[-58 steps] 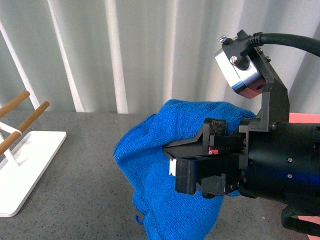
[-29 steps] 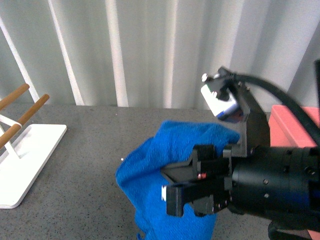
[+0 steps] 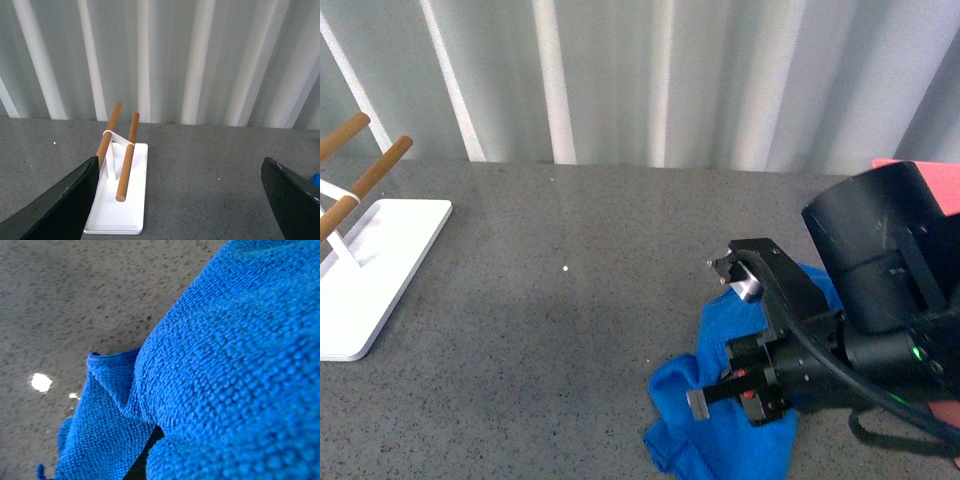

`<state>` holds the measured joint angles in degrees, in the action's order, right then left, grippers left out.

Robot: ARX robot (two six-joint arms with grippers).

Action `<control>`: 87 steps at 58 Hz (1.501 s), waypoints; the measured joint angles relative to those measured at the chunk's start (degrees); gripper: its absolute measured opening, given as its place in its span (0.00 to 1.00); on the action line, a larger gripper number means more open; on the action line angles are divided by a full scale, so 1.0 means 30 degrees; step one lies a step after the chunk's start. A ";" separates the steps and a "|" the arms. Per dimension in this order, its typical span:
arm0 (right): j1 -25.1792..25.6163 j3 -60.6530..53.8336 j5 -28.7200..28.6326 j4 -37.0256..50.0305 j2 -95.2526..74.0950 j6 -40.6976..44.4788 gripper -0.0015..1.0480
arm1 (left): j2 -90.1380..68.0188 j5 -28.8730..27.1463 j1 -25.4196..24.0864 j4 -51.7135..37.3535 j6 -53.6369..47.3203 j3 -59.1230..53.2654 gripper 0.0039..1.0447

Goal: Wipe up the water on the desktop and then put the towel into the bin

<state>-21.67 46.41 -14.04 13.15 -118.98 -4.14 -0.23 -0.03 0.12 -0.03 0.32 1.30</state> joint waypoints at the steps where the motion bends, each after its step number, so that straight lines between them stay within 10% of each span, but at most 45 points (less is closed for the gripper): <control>1: 0.0029 0.0189 0.0109 -0.0160 -0.0124 0.0087 0.05 | 0.0000 0.0000 0.0000 0.0000 0.0000 0.0000 0.94; 46: -0.1596 0.9821 0.2674 -0.3650 -0.4962 0.2725 0.05 | 0.0007 0.0000 0.0000 0.0000 -0.0007 0.0000 0.94; 87: -0.4357 0.3417 -0.0459 -0.0408 -0.1501 0.0131 0.05 | 0.0007 0.0000 0.0000 0.0000 -0.0007 0.0000 0.94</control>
<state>-34.74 56.66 -15.42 11.92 -123.48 -3.75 -0.21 -0.03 0.12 -0.03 0.30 1.30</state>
